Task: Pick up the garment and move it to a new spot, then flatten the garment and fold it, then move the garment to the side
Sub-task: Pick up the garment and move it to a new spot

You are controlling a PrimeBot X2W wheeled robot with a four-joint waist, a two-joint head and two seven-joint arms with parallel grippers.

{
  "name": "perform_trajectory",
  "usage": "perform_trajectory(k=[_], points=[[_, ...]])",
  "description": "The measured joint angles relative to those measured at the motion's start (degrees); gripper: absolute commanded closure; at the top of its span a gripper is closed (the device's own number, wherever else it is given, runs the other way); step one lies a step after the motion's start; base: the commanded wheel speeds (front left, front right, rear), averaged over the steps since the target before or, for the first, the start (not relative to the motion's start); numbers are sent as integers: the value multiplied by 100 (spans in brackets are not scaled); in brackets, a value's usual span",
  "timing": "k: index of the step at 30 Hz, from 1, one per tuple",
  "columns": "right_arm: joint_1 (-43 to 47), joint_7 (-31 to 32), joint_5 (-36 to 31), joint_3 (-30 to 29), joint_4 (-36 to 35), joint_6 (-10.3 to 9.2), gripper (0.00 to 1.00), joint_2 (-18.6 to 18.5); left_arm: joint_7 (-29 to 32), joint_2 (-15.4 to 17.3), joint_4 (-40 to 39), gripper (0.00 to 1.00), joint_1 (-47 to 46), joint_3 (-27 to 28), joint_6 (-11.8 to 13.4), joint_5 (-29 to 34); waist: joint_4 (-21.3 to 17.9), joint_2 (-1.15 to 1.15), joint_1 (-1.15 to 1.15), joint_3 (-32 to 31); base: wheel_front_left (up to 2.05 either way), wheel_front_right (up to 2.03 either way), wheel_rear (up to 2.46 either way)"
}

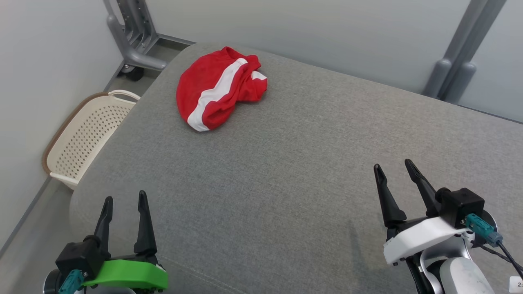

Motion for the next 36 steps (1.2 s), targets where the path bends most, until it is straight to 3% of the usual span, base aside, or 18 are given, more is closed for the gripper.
perform_trajectory(k=[7, 14, 21, 29, 33, 36], points=[[-62, 9, -11, 32, 13, 0, 0, 0, -1, -54, -34, 0, 25, 55, 3, 4, 310, 0, 0, 74, 0, 0, 0], [-119, 49, -13, -23, -31, 0, 0, 1, -1, 75, 55, 0, -54, 124, -53, 14, 173, 0, 0, 150, 0, 0, 0], [-271, 149, -127, -86, -197, 0, 0, 0, 203, 349, 158, 0, -828, 194, -208, 58, -7, 0, 0, 362, 0, 0, 0], [-648, 307, -287, 68, -398, 0, 0, 2, 784, 921, 546, 0, -2357, 271, -662, 97, -392, 0, 0, 755, 0, 0, 0], [-951, 378, -327, 226, -522, 0, 0, 1, 1258, 1350, 1125, 0, -3311, 334, -1049, 13, -762, 0, 0, 1074, 0, 0, 0], [-1073, 409, -377, 301, -597, 0, 0, 0, 1545, 1489, 1530, 0, -3849, 424, -1230, -157, -1009, 0, 0, 1291, 0, 0, 0]])
